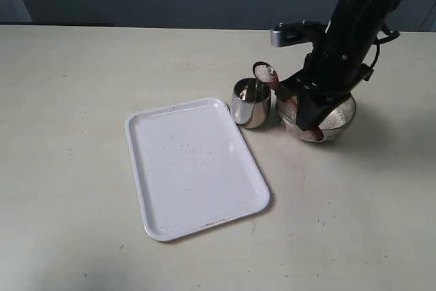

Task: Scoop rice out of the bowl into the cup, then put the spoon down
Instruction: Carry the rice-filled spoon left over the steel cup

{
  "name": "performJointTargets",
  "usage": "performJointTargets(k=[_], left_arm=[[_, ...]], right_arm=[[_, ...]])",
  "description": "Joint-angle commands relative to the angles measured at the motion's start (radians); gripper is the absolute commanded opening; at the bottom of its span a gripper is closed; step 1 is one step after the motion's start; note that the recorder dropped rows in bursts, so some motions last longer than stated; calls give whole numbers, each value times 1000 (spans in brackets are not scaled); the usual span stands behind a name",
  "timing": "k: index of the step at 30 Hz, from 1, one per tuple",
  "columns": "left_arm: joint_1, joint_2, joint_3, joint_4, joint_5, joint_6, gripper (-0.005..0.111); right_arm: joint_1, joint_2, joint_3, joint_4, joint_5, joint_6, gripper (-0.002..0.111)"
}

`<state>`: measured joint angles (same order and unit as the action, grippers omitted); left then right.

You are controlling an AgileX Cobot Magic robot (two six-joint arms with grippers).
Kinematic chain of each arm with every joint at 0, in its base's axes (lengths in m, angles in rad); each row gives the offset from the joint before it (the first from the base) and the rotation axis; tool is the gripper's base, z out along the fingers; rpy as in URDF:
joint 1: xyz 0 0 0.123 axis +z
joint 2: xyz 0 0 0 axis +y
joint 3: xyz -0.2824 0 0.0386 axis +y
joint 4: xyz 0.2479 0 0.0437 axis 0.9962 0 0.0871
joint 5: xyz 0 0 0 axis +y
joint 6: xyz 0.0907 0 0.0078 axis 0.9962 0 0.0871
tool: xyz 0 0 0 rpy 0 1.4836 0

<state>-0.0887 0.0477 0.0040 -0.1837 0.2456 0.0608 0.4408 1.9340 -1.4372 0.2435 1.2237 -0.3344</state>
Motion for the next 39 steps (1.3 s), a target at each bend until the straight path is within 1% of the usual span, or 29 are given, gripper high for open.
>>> performJointTargets(k=[1, 17, 27, 34, 39], left_arm=[[1, -1, -4, 1, -14, -6, 1], [1, -1, -4, 1, -14, -6, 1], [1, -1, -4, 1, -14, -6, 1], [1, -1, -4, 1, -14, -6, 1], [1, -1, -4, 1, -14, -6, 1]], right_arm=[[9, 15, -5, -13, -3, -1, -1], [37, 48, -5, -67, -21, -3, -1], [65, 48, -5, -152, -53, -3, -1], [110, 48, -5, -278, -97, 34, -1], [120, 48, -5, -312, -105, 43, -1]])
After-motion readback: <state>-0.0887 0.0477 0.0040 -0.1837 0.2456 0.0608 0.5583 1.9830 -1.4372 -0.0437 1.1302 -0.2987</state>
